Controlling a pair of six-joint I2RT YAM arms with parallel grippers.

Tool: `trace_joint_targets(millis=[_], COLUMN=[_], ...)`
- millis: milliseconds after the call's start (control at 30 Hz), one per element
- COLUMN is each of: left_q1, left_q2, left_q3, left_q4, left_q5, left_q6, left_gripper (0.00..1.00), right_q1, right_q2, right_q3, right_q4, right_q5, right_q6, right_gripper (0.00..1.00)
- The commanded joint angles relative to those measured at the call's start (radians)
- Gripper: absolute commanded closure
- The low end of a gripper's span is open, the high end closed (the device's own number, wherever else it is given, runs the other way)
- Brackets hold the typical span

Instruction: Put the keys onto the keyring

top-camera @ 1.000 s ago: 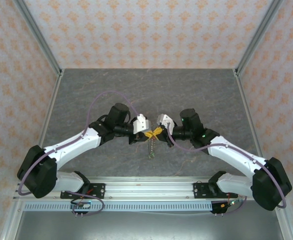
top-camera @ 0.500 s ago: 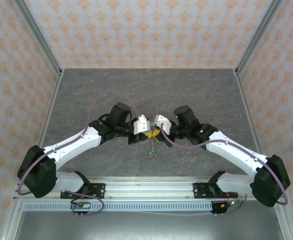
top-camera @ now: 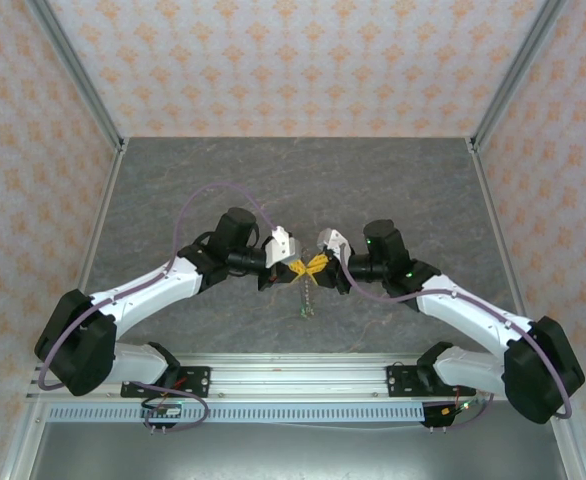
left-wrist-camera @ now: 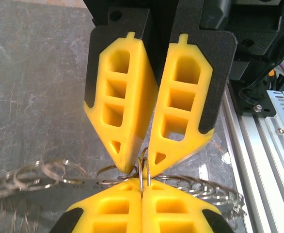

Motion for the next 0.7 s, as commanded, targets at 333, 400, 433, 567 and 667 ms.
trace_joint_targets(millis=[333, 400, 433, 567, 667], left_q1=[0.0, 0.0, 0.001, 0.001, 0.001], left_q2=[-0.025, -0.027, -0.026, -0.035, -0.042], left_q3=[0.003, 0.002, 0.001, 0.0, 0.002], left_q4=[0.153, 0.153, 0.15, 0.145, 0.123], left_q5=[0.153, 0.155, 0.155, 0.151, 0.123], left_q6=[-0.035, -0.035, -0.034, -0.033, -0.018], left_gripper=[1.0, 1.0, 1.0, 1.0, 1.0], right_q1=[-0.019, -0.02, -0.02, -0.024, -0.027], right_q2=[-0.005, -0.007, -0.006, -0.008, -0.015], right_q3=[-0.095, -0.096, -0.097, -0.102, -0.088], right_q4=[0.241, 0.246, 0.249, 0.257, 0.221], right_q5=[0.007, 0.004, 0.004, 0.011, 0.026], right_q6=[0.058, 0.061, 0.061, 0.062, 0.049], right_gripper=[0.8, 0.79, 0.79, 0.81, 0.95])
